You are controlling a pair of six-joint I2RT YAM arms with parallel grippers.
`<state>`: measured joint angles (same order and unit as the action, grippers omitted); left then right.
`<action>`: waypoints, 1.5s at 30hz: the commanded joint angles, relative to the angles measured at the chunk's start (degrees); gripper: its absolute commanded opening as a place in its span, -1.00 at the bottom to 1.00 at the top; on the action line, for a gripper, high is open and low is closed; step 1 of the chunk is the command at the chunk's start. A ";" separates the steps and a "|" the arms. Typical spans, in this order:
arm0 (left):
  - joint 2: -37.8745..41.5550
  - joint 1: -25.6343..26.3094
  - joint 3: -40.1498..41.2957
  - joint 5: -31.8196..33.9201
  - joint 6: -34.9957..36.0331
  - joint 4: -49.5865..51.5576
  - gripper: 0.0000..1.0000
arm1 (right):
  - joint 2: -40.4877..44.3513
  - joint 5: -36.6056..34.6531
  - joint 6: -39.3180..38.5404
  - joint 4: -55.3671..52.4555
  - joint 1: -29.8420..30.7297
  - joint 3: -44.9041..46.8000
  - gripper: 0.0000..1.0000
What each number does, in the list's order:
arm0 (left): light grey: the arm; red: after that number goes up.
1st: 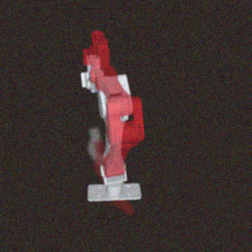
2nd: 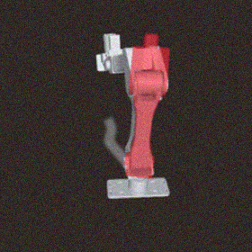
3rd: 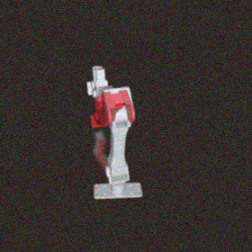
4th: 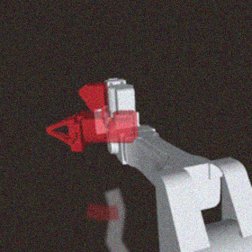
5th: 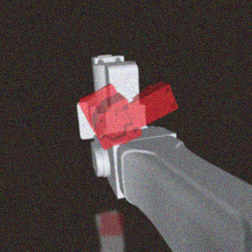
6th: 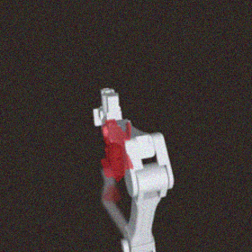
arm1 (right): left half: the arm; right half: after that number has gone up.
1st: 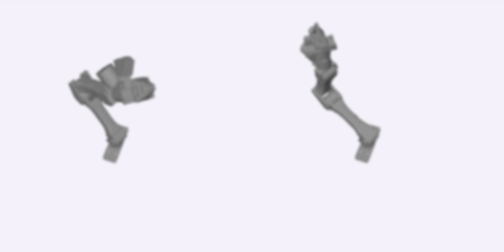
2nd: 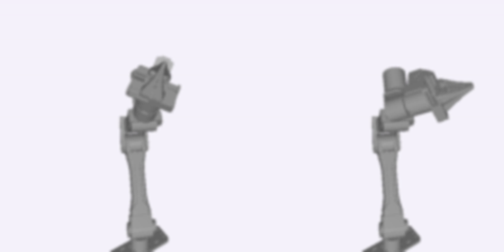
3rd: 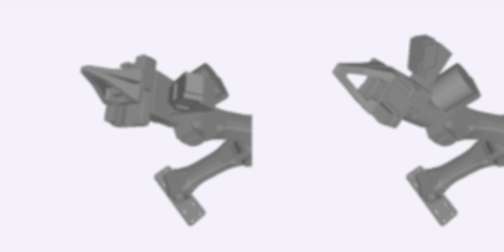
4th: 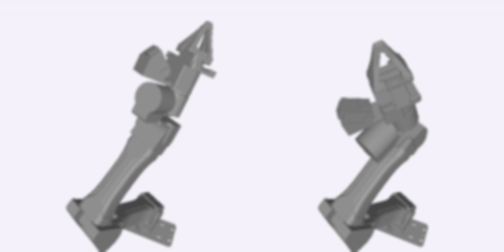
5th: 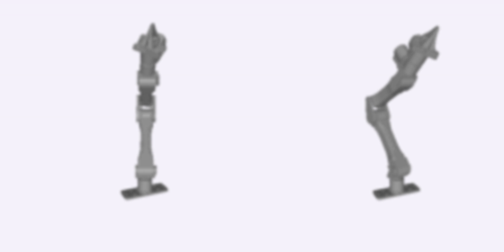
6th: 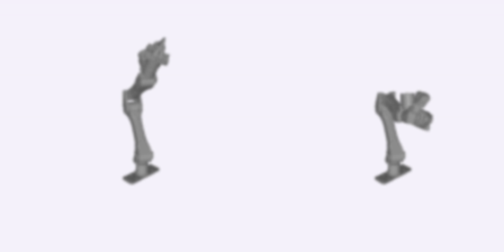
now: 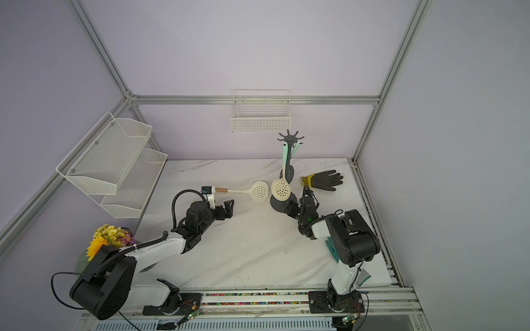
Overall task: Hang the skimmer on the kitchen utensil rack
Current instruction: Adjust the rack at the center of the board, then pick up the skimmer from the center of the board.
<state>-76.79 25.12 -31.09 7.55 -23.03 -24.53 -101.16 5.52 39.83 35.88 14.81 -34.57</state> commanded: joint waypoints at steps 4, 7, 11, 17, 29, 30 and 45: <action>0.70 -0.34 -1.15 -1.56 1.58 0.74 0.99 | -4.70 0.53 1.35 -3.62 -3.96 -1.34 0.65; -0.47 -0.34 -2.31 -3.56 1.01 1.72 1.00 | -6.41 1.74 0.96 -3.01 -5.00 -3.18 0.65; -2.55 -0.36 -4.82 -6.07 -2.38 3.87 0.99 | -7.14 3.53 -0.07 -2.54 -5.57 -5.02 0.66; -9.21 -1.03 -16.99 -3.42 -11.65 23.20 0.78 | -1.86 3.83 -2.99 -3.97 -5.61 -3.96 0.65; -25.29 -4.59 -47.09 -9.13 -38.46 54.51 -0.14 | 7.61 2.29 -9.13 -8.27 -5.63 -1.42 0.65; -25.65 -5.01 -47.39 -9.94 -40.86 55.23 -0.18 | 8.05 2.35 -9.39 -8.28 -5.63 -1.09 0.66; -25.15 -9.10 -47.57 -10.87 -40.35 57.13 0.22 | 27.45 -3.48 -26.36 -27.60 2.54 -0.36 0.67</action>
<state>-103.31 16.91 -77.54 -3.84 -66.17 31.75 -79.53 6.31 20.67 17.87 12.32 -33.63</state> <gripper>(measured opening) 0.601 0.831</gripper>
